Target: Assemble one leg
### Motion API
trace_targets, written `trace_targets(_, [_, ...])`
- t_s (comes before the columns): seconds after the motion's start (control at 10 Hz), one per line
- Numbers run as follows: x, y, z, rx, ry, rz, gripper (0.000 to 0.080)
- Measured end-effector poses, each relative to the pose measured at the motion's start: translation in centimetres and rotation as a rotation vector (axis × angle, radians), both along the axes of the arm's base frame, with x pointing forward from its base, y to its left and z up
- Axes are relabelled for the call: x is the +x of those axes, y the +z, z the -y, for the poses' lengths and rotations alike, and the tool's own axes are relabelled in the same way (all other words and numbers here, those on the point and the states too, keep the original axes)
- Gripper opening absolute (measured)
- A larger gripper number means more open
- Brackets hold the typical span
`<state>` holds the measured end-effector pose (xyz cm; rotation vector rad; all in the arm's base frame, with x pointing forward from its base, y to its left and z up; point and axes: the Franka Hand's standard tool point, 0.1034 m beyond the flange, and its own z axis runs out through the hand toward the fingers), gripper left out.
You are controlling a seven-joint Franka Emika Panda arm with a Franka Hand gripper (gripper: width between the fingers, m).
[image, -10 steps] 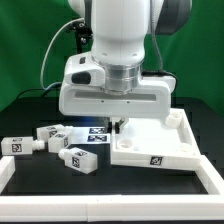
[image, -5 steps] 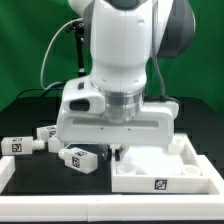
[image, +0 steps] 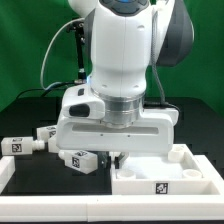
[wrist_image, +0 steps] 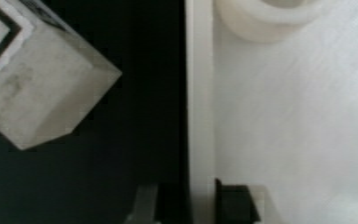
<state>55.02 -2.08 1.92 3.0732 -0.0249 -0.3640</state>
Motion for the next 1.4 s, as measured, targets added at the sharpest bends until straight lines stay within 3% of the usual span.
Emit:
trace_targets(0.2, [0.1, -0.1, 0.0, 0.001, -0.007, -0.007, 0.0054])
trace_targets(0.5, [2.7, -0.1, -0.1, -0.006, -0.046, -0.029, 0.0054])
trace_targets(0.9, [3.2, -0.1, -0.1, -0.028, -0.059, -0.015, 0.0055])
trace_targets(1.4, [3.3, 0.0, 0.0, -0.025, -0.049, 0.006, 0.0058])
